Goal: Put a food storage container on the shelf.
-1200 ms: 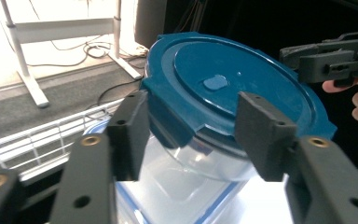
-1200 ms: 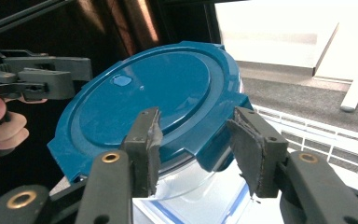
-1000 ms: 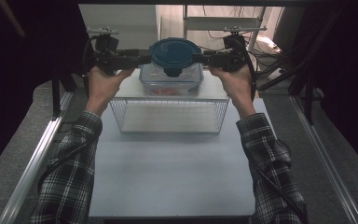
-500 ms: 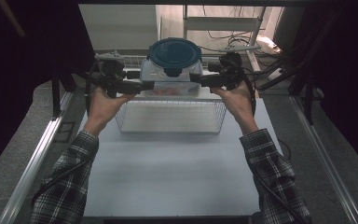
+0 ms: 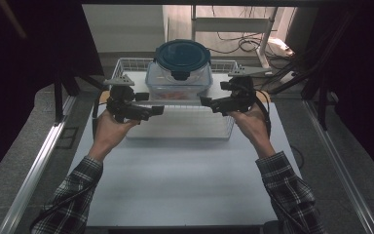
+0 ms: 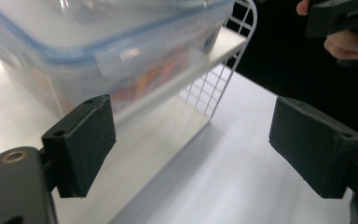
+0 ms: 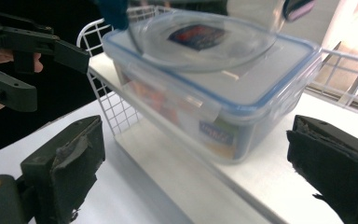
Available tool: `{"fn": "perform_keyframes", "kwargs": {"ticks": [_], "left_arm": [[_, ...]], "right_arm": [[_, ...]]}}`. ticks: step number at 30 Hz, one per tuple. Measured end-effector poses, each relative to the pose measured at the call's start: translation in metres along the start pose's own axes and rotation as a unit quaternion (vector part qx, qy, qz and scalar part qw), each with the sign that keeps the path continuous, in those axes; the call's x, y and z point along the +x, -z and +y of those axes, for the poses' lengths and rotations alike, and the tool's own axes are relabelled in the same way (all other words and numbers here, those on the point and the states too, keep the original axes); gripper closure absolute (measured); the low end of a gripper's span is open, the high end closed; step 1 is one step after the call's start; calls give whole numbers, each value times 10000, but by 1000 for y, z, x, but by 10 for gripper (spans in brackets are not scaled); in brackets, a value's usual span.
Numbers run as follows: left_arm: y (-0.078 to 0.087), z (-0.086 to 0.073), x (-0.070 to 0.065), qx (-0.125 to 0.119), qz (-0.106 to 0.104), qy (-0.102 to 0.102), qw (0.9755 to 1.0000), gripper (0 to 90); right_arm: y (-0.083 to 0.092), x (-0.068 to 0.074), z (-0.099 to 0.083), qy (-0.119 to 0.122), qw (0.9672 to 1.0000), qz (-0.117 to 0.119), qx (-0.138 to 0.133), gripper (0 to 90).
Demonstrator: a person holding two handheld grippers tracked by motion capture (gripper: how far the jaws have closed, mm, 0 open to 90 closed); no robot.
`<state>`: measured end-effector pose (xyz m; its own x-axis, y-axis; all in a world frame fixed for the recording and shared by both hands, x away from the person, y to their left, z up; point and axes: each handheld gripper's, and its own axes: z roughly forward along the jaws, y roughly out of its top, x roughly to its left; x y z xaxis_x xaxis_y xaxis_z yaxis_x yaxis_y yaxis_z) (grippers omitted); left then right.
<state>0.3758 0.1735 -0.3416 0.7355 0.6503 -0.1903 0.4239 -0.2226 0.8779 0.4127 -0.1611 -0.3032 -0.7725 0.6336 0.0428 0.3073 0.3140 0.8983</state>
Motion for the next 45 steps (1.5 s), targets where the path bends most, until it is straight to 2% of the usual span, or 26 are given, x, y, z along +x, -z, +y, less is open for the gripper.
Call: {"fn": "perform_keyframes", "kwargs": {"ticks": [6,20,23,31,45], "left_arm": [[-1,-17,-4,42,-126,27,9999,125],[-3,-55,-25,104,-245,-152,9995,81],[-6,-64,-29,143,-190,-232,9994,71],[-12,-88,-33,186,-158,-196,9995,56],[-18,-124,-41,210,-164,-202,9994,59]], "right_arm": [[1,8,-13,76,10000,23,21,30],[3,29,-41,244,9996,90,134,27],[2,34,-48,269,9994,111,164,25],[-3,45,-66,364,9990,118,251,13],[-11,53,-100,348,9987,194,321,6]]}}
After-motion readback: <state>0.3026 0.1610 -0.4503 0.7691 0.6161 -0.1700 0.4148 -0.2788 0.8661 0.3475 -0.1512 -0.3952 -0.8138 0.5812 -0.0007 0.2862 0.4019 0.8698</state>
